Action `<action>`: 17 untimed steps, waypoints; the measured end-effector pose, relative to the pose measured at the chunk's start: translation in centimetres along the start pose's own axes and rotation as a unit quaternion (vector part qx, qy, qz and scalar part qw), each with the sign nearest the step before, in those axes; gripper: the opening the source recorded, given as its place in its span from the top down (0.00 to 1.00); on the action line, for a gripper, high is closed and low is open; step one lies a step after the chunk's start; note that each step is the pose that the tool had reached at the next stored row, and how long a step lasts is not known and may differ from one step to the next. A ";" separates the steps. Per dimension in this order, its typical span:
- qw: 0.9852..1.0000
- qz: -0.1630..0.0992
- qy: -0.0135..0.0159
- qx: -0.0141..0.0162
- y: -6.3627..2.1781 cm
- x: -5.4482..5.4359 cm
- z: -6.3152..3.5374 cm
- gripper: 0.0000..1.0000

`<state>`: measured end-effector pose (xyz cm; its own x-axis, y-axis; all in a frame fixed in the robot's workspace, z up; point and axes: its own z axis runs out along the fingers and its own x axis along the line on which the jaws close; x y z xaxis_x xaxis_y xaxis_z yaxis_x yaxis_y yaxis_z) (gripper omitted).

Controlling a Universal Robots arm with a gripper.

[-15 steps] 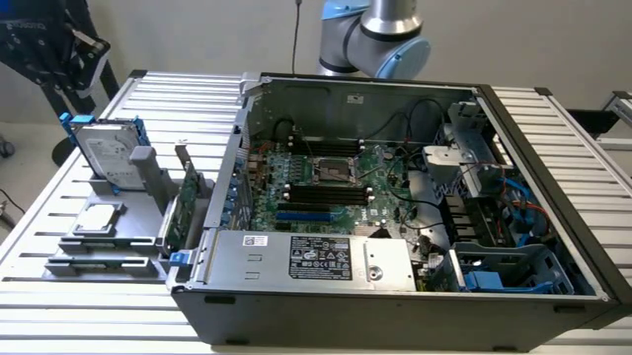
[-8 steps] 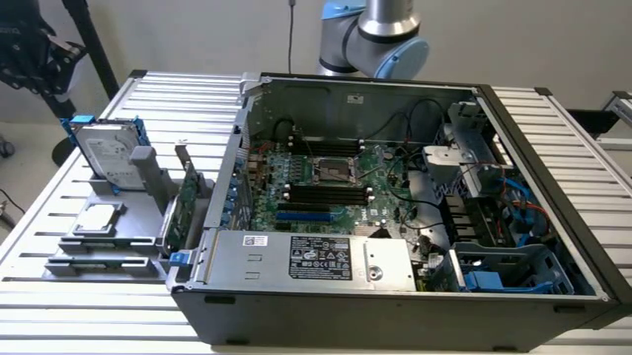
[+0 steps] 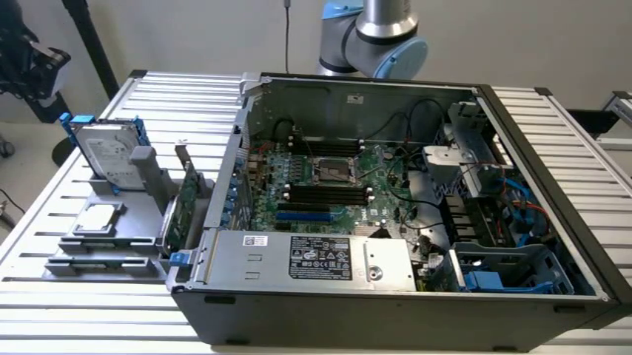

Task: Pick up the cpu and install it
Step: 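Reach for the cpu, then pick up the cpu and move it towards the insertion slot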

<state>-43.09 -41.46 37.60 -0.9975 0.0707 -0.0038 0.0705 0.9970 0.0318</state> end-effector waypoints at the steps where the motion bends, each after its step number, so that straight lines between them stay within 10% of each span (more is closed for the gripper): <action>1: 1.000 0.000 0.000 0.000 0.00 0.0 0.00 0.89; 13: 1.000 0.000 0.000 0.000 0.00 0.0 0.01 0.88; 17: 1.000 0.000 0.000 0.000 0.00 0.0 0.01 0.70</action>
<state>-43.10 -41.47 37.60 -0.9975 0.0706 -0.0038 0.0705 0.9970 0.0319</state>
